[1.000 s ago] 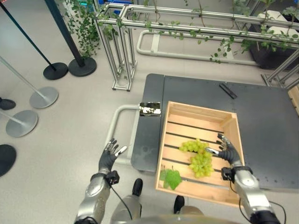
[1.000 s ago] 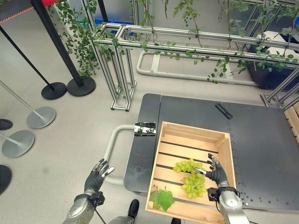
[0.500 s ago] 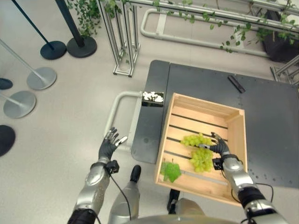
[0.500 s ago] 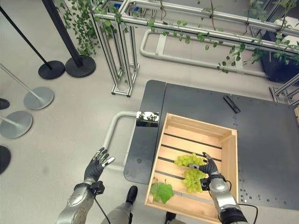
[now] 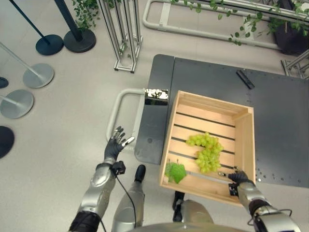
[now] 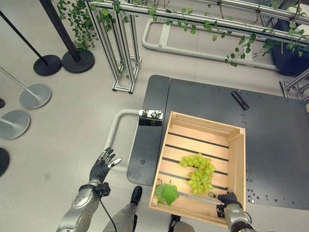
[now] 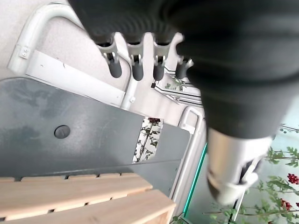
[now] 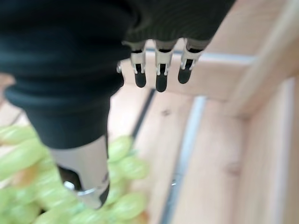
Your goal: Pick up the fruits from the basket on one side to the basket on the other side
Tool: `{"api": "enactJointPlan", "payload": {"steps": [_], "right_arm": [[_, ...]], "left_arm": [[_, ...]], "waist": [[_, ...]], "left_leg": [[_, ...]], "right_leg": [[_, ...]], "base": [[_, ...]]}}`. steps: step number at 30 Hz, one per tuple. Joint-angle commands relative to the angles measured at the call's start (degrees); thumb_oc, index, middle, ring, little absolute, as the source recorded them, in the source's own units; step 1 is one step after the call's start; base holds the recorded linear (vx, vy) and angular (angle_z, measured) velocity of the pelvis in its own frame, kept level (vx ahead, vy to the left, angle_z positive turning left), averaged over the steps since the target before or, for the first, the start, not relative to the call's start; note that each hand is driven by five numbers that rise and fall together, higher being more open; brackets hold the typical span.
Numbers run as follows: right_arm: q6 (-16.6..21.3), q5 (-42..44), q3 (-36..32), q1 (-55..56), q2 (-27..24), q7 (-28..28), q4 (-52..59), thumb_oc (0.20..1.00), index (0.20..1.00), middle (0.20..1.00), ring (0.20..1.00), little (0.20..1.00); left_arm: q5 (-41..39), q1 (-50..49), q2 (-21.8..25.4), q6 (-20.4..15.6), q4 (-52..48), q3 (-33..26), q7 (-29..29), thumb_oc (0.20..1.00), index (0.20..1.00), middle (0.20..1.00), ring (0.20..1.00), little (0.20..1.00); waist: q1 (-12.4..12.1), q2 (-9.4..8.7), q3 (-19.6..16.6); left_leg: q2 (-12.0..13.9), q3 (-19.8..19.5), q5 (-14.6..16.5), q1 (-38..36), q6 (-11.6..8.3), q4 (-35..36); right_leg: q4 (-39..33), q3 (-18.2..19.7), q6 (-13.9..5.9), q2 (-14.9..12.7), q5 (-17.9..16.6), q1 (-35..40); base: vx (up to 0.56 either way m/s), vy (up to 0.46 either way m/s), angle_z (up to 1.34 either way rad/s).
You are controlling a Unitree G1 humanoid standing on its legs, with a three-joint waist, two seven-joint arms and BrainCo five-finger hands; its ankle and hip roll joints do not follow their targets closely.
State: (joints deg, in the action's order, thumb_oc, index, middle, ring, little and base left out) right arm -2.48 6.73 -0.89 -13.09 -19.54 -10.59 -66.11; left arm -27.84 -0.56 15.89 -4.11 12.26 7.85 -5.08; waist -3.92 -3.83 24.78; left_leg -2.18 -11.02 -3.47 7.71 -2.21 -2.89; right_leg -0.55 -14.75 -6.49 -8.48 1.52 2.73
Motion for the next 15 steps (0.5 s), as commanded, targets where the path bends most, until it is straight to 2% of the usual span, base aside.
{"api": "enactJointPlan", "payload": {"steps": [1,15], "right_arm": [[1.0,2.6,0.4,0.1,-2.6,-1.3,-0.3,1.000,1.000,1.000,1.000,1.000],[3.3,10.6,1.8,-2.0,2.3,-1.6,8.2,1.000,1.000,1.000,1.000,1.000]], "left_arm": [[-0.2,-1.3,-0.3,-1.3,-6.8,1.4,0.1,1.000,1.000,1.000,1.000,1.000],[-0.9,-0.4,-0.6,-0.8,-6.2,2.1,-0.5,1.000,1.000,1.000,1.000,1.000]], "waist": [[-0.1,0.61,-1.8],[0.2,1.92,-0.3]], "left_leg": [[1.1,1.5,3.0,2.6,-0.97,-1.1],[1.2,2.1,2.7,3.6,-0.84,-1.4]], "right_leg": [[9.3,1.6,0.04,-2.9,8.0,-4.1],[10.1,2.4,0.33,-2.9,7.8,-6.1]], "base": [[0.00,0.000,0.00],[-0.01,0.000,-0.01]]}}
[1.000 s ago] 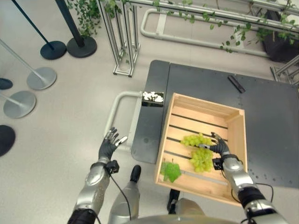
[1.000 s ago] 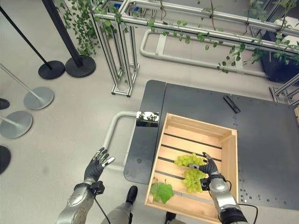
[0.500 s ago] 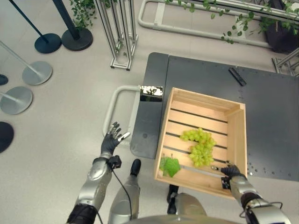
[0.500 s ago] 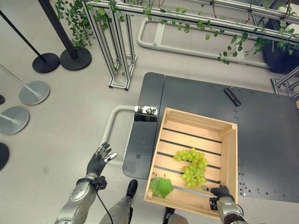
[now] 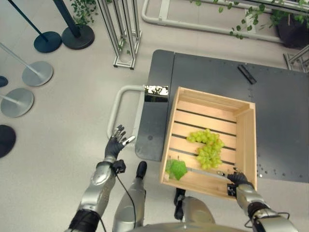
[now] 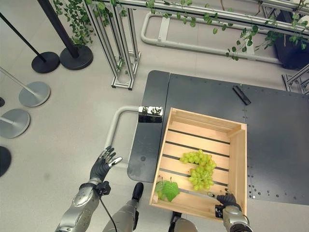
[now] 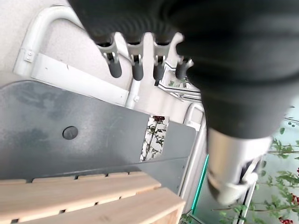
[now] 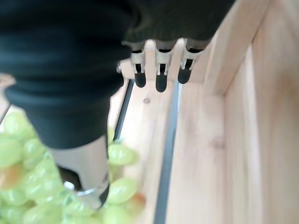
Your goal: Pick up the fruits from the basket on one side to the basket on the other side
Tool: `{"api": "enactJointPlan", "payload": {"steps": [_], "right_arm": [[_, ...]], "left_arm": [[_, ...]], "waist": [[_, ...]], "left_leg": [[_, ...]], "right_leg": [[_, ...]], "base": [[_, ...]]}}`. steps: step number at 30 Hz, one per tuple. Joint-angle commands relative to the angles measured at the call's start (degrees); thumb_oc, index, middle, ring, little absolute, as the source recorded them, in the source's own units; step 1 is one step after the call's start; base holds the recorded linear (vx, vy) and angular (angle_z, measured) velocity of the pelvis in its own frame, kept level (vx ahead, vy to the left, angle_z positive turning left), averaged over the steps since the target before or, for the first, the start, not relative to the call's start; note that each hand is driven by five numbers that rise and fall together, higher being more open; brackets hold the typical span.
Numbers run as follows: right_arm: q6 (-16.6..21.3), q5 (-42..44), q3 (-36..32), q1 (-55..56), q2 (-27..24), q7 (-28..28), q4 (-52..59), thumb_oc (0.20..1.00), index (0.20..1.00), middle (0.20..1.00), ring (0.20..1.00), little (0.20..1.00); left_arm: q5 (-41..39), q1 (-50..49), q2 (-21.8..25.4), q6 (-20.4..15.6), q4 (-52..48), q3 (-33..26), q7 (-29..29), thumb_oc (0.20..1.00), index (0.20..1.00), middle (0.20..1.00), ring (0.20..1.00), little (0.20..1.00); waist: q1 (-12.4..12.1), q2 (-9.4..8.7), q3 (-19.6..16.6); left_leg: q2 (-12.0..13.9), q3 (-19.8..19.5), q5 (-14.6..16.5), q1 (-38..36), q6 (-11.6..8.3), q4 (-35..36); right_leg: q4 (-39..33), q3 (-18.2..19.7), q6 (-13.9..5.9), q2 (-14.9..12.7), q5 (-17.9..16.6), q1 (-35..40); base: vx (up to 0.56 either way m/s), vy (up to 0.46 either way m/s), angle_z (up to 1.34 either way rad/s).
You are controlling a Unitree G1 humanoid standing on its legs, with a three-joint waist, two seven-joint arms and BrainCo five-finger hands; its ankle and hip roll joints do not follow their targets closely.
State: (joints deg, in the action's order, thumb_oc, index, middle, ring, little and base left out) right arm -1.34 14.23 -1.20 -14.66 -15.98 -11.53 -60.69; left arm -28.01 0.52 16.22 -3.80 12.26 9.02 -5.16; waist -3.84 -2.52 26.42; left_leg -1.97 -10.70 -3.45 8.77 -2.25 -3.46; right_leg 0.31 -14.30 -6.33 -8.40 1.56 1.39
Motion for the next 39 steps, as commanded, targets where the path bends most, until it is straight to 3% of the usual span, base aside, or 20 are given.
{"api": "enactJointPlan", "payload": {"steps": [1,11,18,39], "right_arm": [[3.1,4.6,2.4,0.1,-0.4,-0.2,8.7,1.000,1.000,1.000,1.000,1.000],[4.6,1.1,3.2,5.7,-0.9,1.3,34.4,1.000,1.000,1.000,1.000,1.000],[4.7,-0.3,2.7,6.2,-1.2,2.2,40.6,1.000,1.000,1.000,1.000,1.000],[2.1,-1.5,5.1,-2.3,0.5,-2.0,24.8,1.000,1.000,1.000,1.000,1.000]], "left_arm": [[-0.7,-1.6,-1.0,-1.2,-6.1,0.5,-0.6,1.000,1.000,1.000,1.000,1.000],[0.3,-0.1,-1.7,-2.0,-4.8,-0.9,-2.1,1.000,1.000,1.000,1.000,1.000],[1.0,0.4,-1.7,-2.1,-4.7,-0.9,-1.9,1.000,1.000,1.000,1.000,1.000],[-0.3,-0.8,-1.1,-1.8,-5.6,0.8,-2.3,1.000,1.000,1.000,1.000,1.000]], "waist": [[0.2,0.51,-1.7],[1.2,-0.84,-1.5],[1.5,-1.46,-1.6],[-0.6,-1.13,-1.6]], "left_leg": [[1.1,1.9,2.5,2.7,-0.81,-0.8],[1.8,2.2,2.4,3.0,-0.96,-0.8],[2.0,2.3,2.5,2.9,-0.94,-0.8],[1.2,1.8,2.8,3.2,-0.56,-1.1]], "right_leg": [[9.3,2.0,0.15,-2.9,7.7,-4.9],[9.3,2.8,0.29,-2.6,7.7,-5.7],[9.6,3.1,0.36,-2.5,7.8,-5.8],[10.1,2.3,0.14,-3.1,7.7,-5.7]], "base": [[0.00,0.000,-0.03],[0.00,-0.008,-0.04],[0.00,0.000,0.00],[0.00,0.000,0.00]]}}
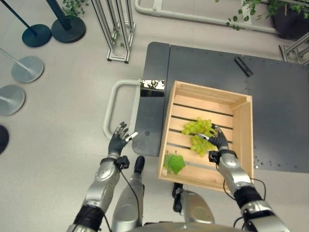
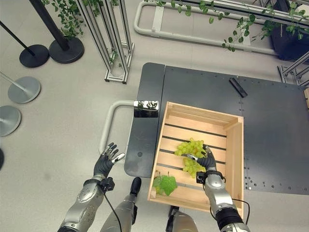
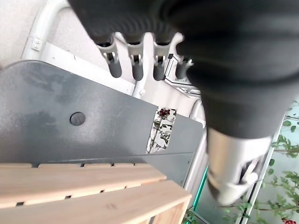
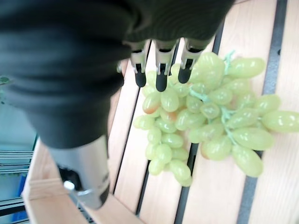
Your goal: Pick up the fruits from the basket on one side to the basket on the other side
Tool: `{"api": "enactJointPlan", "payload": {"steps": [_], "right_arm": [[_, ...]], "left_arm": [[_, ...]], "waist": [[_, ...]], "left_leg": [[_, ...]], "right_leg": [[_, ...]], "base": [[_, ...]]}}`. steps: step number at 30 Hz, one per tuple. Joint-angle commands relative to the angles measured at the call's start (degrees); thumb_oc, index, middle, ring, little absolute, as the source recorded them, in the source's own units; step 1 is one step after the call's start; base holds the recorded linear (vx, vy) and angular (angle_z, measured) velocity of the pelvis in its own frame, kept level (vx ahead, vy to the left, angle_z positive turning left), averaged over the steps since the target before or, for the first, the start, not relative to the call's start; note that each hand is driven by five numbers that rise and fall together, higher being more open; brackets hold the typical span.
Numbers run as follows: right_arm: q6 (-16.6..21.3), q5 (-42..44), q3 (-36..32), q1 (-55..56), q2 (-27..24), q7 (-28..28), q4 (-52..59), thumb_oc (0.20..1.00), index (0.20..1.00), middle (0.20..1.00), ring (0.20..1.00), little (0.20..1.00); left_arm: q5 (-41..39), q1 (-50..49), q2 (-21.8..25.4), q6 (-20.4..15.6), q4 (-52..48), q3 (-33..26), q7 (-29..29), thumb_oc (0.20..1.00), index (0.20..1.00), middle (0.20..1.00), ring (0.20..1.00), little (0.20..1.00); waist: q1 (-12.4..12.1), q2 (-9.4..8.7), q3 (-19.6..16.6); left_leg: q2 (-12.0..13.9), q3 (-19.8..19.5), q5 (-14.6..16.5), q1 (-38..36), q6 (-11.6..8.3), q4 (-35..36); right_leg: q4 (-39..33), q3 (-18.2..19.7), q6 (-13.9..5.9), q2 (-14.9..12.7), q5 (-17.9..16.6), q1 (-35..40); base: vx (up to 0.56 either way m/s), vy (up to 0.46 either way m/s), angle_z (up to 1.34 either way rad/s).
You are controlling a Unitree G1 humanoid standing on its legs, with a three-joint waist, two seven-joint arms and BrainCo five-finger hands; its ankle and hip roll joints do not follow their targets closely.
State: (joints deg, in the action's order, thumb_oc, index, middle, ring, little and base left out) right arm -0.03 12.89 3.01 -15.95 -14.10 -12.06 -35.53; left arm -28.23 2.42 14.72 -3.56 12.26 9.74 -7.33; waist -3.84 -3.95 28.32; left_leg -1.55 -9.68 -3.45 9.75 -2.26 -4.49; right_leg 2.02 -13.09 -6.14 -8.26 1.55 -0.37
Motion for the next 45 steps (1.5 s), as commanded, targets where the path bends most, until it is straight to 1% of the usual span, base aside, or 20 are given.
{"api": "enactJointPlan", "payload": {"steps": [1,11,14,22,24,29,32,36,39,40,42,43,44,45], "right_arm": [[0.7,-0.2,1.1,-1.7,-1.3,-1.8,-1.3,1.000,1.000,1.000,1.000,1.000],[0.0,0.6,2.5,-6.1,-0.8,-3.0,-9.4,1.000,1.000,1.000,1.000,1.000],[-0.3,0.9,2.8,-7.9,-0.8,-3.7,-13.3,1.000,1.000,1.000,1.000,1.000],[-1.7,-0.6,2.7,-10.9,-2.5,-4.8,-21.1,1.000,1.000,1.000,1.000,1.000],[-2.3,-2.0,3.0,-12.3,-3.7,-5.1,-23.9,1.000,1.000,1.000,1.000,1.000],[-3.1,-5.1,4.8,-15.1,-4.5,-4.9,-26.4,1.000,1.000,1.000,1.000,1.000],[-4.5,-10.3,8.3,-19.1,-4.7,-4.4,-28.3,1.000,1.000,1.000,1.000,1.000],[-5.0,-13.5,10.3,-21.8,-5.0,-4.4,-27.9,1.000,1.000,1.000,1.000,1.000],[-4.7,-14.7,11.4,-23.0,-5.5,-4.5,-24.7,1.000,1.000,1.000,1.000,1.000],[-4.0,-14.8,11.2,-21.8,-5.9,-4.3,-17.1,1.000,1.000,1.000,1.000,1.000],[-3.3,-15.6,10.5,-18.9,-6.5,-3.7,-10.1,1.000,1.000,1.000,1.000,1.000],[-3.4,-15.6,10.4,-18.7,-6.5,-3.7,-9.8,1.000,1.000,1.000,1.000,1.000],[-3.3,-17.4,9.3,-15.1,-7.5,-2.7,-2.7,1.000,1.000,1.000,1.000,1.000],[-3.3,-17.4,9.3,-15.0,-7.5,-2.7,-2.7,1.000,1.000,1.000,1.000,1.000]], "left_arm": [[-0.1,-2.7,0.5,-1.9,-5.8,0.1,-0.1,1.000,1.000,1.000,1.000,1.000],[-1.0,-3.4,1.3,-1.7,-6.8,1.5,-0.2,1.000,1.000,1.000,1.000,1.000],[-1.5,-3.4,1.5,-1.9,-7.2,1.9,-0.5,1.000,1.000,1.000,1.000,1.000],[-2.0,-3.6,2.3,-1.8,-8.6,2.6,-0.6,1.000,1.000,1.000,1.000,1.000],[-2.2,-3.6,2.8,-1.8,-9.1,3.2,-0.5,1.000,1.000,1.000,1.000,1.000],[-2.6,-3.6,3.0,-1.9,-9.9,3.8,-0.4,1.000,1.000,1.000,1.000,1.000],[-3.0,-3.0,3.2,-2.0,-11.2,5.0,0.1,1.000,1.000,1.000,1.000,1.000],[-3.4,-2.6,3.4,-2.2,-12.2,5.3,0.2,1.000,1.000,1.000,1.000,1.000],[-3.4,-2.3,3.6,-2.4,-12.5,4.9,0.2,1.000,1.000,1.000,1.000,1.000],[-3.4,-2.2,3.6,-2.6,-12.4,3.8,0.0,1.000,1.000,1.000,1.000,1.000],[-3.0,-2.0,3.3,-2.6,-11.9,2.5,-0.1,1.000,1.000,1.000,1.000,1.000],[-2.9,-2.1,3.3,-2.6,-11.9,2.6,-0.1,1.000,1.000,1.000,1.000,1.000],[-2.3,-2.0,3.1,-2.7,-11.1,1.4,-0.2,1.000,1.000,1.000,1.000,1.000],[-2.3,-2.0,3.1,-2.7,-11.1,1.4,-0.2,1.000,1.000,1.000,1.000,1.000]], "waist": [[-0.7,0.36,-3.4],[-1.8,0.80,-2.9],[-2.2,0.98,-2.6],[-2.8,1.05,-2.2],[-3.0,1.00,-2.0],[-3.2,1.16,-1.6],[-3.6,1.37,-0.9],[-3.9,1.64,-0.5],[-4.1,1.61,-0.4],[-4.0,1.18,-0.1],[-3.8,0.76,-0.4],[-3.9,0.76,-0.4],[-3.6,0.06,-0.7],[-3.6,0.06,-0.7]], "left_leg": [[0.8,0.8,2.8,2.3,-0.52,-0.1],[0.4,0.6,2.8,2.6,-0.33,-0.2],[0.3,0.4,2.7,2.7,-0.23,-0.3],[0.1,0.2,2.8,3.0,-0.16,-0.6],[-0.1,0.2,2.8,3.1,-0.15,-0.6],[-0.1,0.2,2.6,3.3,-0.09,-0.8],[-0.1,0.0,2.4,3.7,-0.02,-0.9],[-0.1,-0.1,2.3,3.9,-0.04,-1.0],[-0.1,-0.2,2.1,4.2,-0.12,-1.1],[0.0,-0.2,2.4,3.9,-0.19,-1.2],[0.1,-0.2,2.2,4.2,-0.15,-1.0],[0.1,-0.2,2.2,4.2,-0.14,-1.0],[0.1,-0.2,2.3,4.3,-0.08,-1.0],[0.1,-0.2,2.3,4.3,-0.08,-1.0]], "right_leg": [[8.4,1.0,-0.08,-3.2,7.7,-4.0],[8.7,1.0,-0.09,-3.3,7.4,-4.5],[9.1,0.9,-0.07,-3.4,7.4,-4.8],[9.4,0.8,-0.15,-3.5,7.2,-4.9],[9.4,0.8,-0.17,-3.5,7.1,-5.0],[9.8,0.8,-0.17,-3.5,7.0,-5.4],[10.1,1.0,-0.04,-3.3,6.9,-6.0],[10.2,0.7,-0.06,-3.3,6.9,-6.0],[10.3,0.7,-0.13,-3.2,6.9,-6.1],[10.6,0.7,-0.19,-3.4,7.3,-5.9],[10.3,0.7,-0.25,-3.4,6.9,-6.2],[10.4,0.7,-0.26,-3.4,6.9,-6.2],[10.4,0.8,-0.31,-3.5,6.9,-6.3],[10.4,0.8,-0.31,-3.5,6.9,-6.3]], "base": [[-0.01,0.001,0.04],[0.00,0.006,0.02],[0.00,0.007,0.01],[-0.01,0.006,0.03],[0.00,0.012,0.04],[0.00,0.000,0.00],[-0.01,0.005,0.01],[0.00,0.000,0.00],[0.00,0.000,0.00],[0.00,0.000,0.00],[0.00,0.000,0.00],[0.00,0.000,0.00],[0.00,0.000,0.00],[0.01,-0.006,0.07]]}}
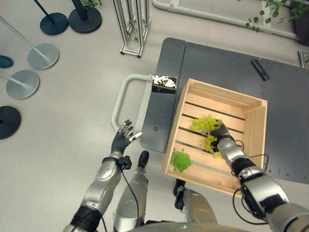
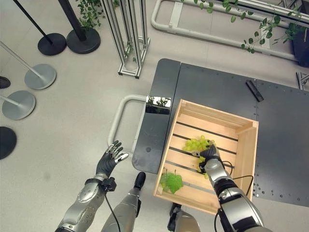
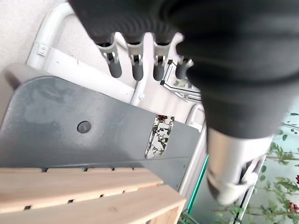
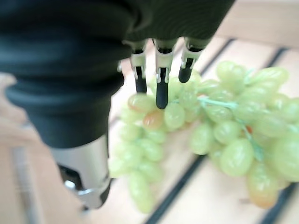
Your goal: Pick up the fruits from the basket on one side to the basket on the other side
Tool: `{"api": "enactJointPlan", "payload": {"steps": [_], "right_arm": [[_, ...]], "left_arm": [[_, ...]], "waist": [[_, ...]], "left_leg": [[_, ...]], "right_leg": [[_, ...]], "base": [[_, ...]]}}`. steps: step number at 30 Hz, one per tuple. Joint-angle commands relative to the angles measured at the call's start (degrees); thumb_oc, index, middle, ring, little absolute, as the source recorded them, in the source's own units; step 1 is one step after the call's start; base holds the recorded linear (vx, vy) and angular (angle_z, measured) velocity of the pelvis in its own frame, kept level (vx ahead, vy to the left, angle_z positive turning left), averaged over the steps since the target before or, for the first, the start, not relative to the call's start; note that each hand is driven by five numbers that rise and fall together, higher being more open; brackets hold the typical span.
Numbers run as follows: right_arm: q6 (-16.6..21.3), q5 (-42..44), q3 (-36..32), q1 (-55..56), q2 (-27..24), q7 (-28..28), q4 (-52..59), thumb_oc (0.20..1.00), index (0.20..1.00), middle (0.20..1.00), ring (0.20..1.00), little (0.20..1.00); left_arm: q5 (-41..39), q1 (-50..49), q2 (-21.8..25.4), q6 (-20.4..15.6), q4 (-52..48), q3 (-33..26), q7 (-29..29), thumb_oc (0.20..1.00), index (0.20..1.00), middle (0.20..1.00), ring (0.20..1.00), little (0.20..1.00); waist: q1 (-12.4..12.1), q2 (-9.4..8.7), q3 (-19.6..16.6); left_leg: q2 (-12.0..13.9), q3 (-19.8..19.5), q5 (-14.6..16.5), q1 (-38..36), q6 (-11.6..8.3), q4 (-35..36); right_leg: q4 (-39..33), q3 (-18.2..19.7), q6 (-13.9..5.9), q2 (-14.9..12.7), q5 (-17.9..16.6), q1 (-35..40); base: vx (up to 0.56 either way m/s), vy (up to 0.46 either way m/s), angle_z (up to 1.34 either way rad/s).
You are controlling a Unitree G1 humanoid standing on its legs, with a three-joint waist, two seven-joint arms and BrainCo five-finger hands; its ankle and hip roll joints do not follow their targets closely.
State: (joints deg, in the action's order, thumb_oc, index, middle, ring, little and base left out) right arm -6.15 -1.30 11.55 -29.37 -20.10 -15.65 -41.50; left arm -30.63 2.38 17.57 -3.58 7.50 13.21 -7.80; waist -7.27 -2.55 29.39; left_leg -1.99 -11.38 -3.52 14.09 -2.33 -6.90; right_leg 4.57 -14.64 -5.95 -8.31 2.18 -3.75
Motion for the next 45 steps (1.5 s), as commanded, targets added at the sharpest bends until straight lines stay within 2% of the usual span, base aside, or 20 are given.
{"api": "enactJointPlan", "payload": {"steps": [1,2,9,15,22,29,38,45], "right_arm": [[3.0,-5.1,-0.8,1.4,-3.0,2.1,9.8,1.000,1.000,1.000,1.000,1.000],[2.8,-5.2,-0.9,1.7,-3.1,2.2,10.1,1.000,1.000,1.000,1.000,1.000],[1.6,-19.6,-2.5,4.0,-9.0,6.5,21.1,1.000,1.000,1.000,1.000,1.000],[1.7,-23.2,-5.4,4.3,-12.4,9.9,29.8,1.000,1.000,1.000,1.000,1.000],[1.8,-24.5,-7.5,6.3,-13.1,12.0,34.2,1.000,1.000,1.000,1.000,1.000],[0.6,-29.9,-5.3,4.0,-13.9,12.8,28.5,1.000,1.000,1.000,1.000,1.000],[-1.9,-33.2,2.5,-2.8,-11.0,10.8,9.3,1.000,1.000,1.000,1.000,1.000],[-2.4,-33.9,7.6,-6.0,-9.3,10.3,-0.5,1.000,1.000,1.000,1.000,1.000]], "left_arm": [[0.8,-2.1,0.1,-2.8,-6.1,-3.1,0.5,1.000,1.000,1.000,1.000,1.000],[0.8,-2.1,0.1,-2.8,-6.1,-3.0,0.5,1.000,1.000,1.000,1.000,1.000],[1.8,-1.7,0.1,-2.4,-6.3,-4.7,2.2,1.000,1.000,1.000,1.000,1.000],[2.3,-2.3,0.4,-1.6,-7.3,-5.8,3.5,1.000,1.000,1.000,1.000,1.000],[2.7,-2.6,0.2,-1.3,-7.4,-6.6,3.8,1.000,1.000,1.000,1.000,1.000],[2.4,-2.4,0.4,-1.2,-8.0,-6.0,4.4,1.000,1.000,1.000,1.000,1.000],[0.5,-2.4,0.9,-1.5,-10.0,-4.6,4.9,1.000,1.000,1.000,1.000,1.000],[-0.4,-2.5,1.8,-1.6,-11.1,-4.4,4.4,1.000,1.000,1.000,1.000,1.000]], "waist": [[0.1,-1.96,-1.9],[0.0,-1.95,-2.0],[0.2,-3.10,-2.7],[0.4,-3.99,-3.0],[0.4,-4.81,-3.3],[-0.2,-5.12,-3.4],[-2.0,-3.63,-1.5],[-3.0,-2.83,0.4]], "left_leg": [[0.5,1.6,2.5,0.0,0.02,1.5],[0.5,1.6,2.5,0.0,0.02,1.5],[0.3,1.8,3.0,0.1,0.22,1.4],[0.4,1.8,3.0,-0.1,0.29,1.6],[0.4,1.9,3.1,-0.3,0.37,1.6],[0.3,1.7,3.2,-0.2,0.53,1.6],[0.1,1.0,2.7,0.7,0.40,1.0],[0.2,0.4,2.1,2.0,-0.03,0.5]], "right_leg": [[7.7,2.2,-0.57,-3.5,6.3,-2.9],[7.7,2.2,-0.58,-3.5,6.3,-3.0],[8.2,2.3,-0.59,-3.8,6.5,-3.3],[8.5,2.7,-0.66,-3.7,6.7,-3.7],[8.7,2.6,-0.56,-3.7,7.0,-3.7],[9.1,2.7,-0.48,-3.7,7.1,-4.0],[10.0,2.0,-0.43,-3.8,6.9,-4.7],[10.1,1.2,-0.24,-3.6,6.8,-5.1]], "base": [[0.00,-0.001,0.09],[0.00,-0.002,0.09],[0.00,0.000,0.01],[0.00,0.000,0.00],[0.00,0.000,0.00],[0.00,0.000,0.00],[0.00,0.000,0.00],[-0.01,-0.013,0.08]]}}
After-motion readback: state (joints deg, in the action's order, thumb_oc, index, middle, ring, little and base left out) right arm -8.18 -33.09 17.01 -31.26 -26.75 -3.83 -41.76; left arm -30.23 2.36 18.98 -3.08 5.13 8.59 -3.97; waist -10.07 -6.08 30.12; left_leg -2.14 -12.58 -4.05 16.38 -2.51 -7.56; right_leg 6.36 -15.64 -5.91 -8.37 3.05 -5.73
